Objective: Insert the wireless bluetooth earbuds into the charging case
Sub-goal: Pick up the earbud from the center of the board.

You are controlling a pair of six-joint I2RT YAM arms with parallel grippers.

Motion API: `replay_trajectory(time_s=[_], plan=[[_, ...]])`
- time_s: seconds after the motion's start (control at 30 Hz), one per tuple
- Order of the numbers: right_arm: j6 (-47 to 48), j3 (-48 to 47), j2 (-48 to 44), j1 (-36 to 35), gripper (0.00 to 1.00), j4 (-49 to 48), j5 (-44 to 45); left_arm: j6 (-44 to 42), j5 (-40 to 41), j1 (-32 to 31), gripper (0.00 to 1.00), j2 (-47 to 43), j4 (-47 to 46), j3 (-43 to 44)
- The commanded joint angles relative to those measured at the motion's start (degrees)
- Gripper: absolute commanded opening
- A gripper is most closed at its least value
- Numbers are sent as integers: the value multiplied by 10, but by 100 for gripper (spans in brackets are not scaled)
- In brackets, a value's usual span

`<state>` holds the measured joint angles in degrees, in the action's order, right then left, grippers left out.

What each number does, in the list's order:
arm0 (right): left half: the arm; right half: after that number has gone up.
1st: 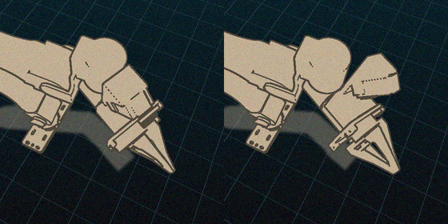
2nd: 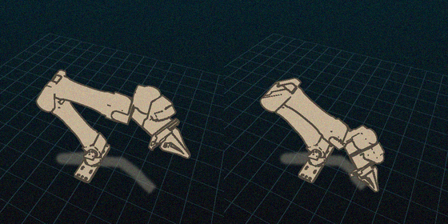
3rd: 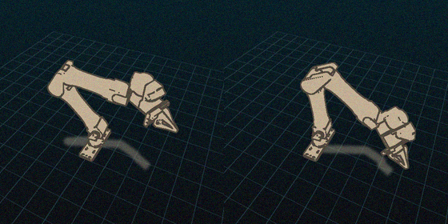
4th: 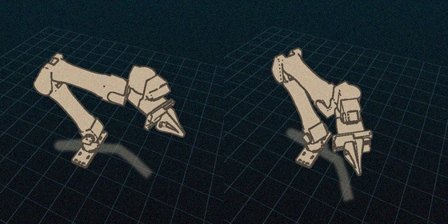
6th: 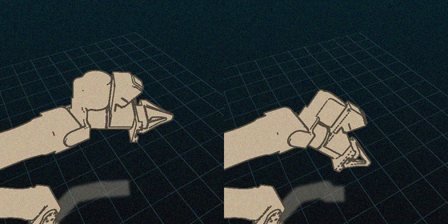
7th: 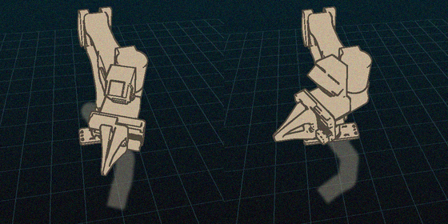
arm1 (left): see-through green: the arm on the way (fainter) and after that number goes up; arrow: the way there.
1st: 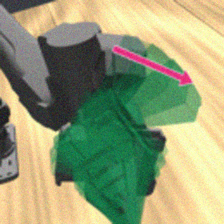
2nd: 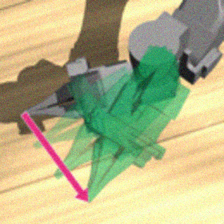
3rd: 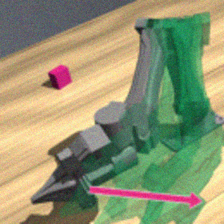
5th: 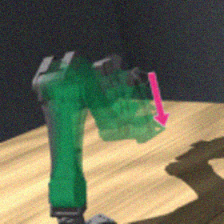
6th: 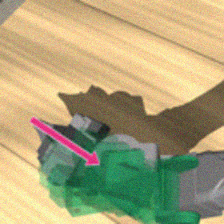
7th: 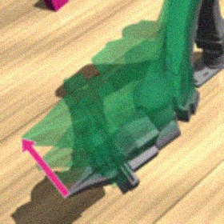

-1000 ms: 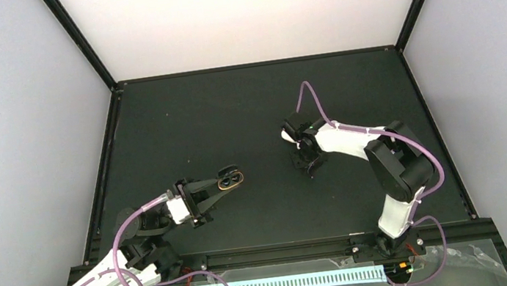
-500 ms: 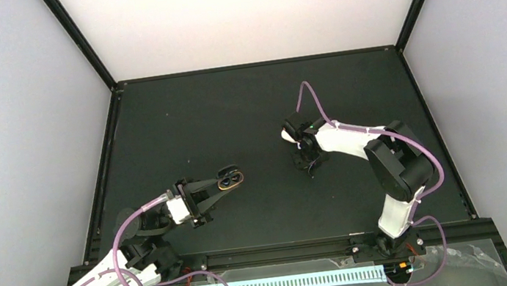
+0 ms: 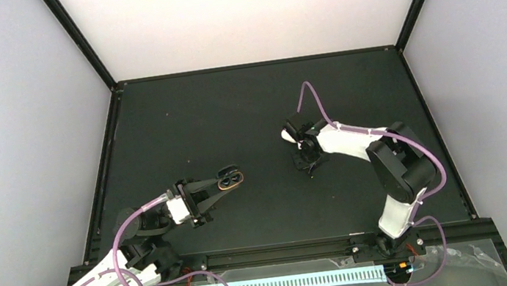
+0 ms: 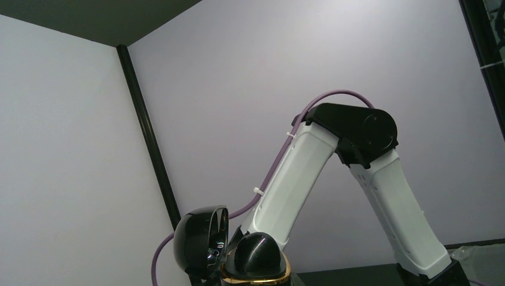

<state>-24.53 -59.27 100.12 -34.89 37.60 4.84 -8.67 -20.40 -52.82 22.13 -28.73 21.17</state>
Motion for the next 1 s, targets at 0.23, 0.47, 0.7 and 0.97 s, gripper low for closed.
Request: replay_trajectory(time_s=[0.23, 0.47, 0.7, 0.97], plan=[[-22, 56, -108, 0, 1, -96, -13, -5, 2, 3, 2, -1, -2, 5], [-1, 83, -286, -12, 1, -195, -7, -6, 9, 3, 2, 1, -10, 5], [53, 63, -452, -52, 1, -318, -7, -9, 37, 3, 2, -3, -35, 17], [134, -8, -525, -120, 1, -387, -37, -9, 39, 3, 2, 36, -108, 40]])
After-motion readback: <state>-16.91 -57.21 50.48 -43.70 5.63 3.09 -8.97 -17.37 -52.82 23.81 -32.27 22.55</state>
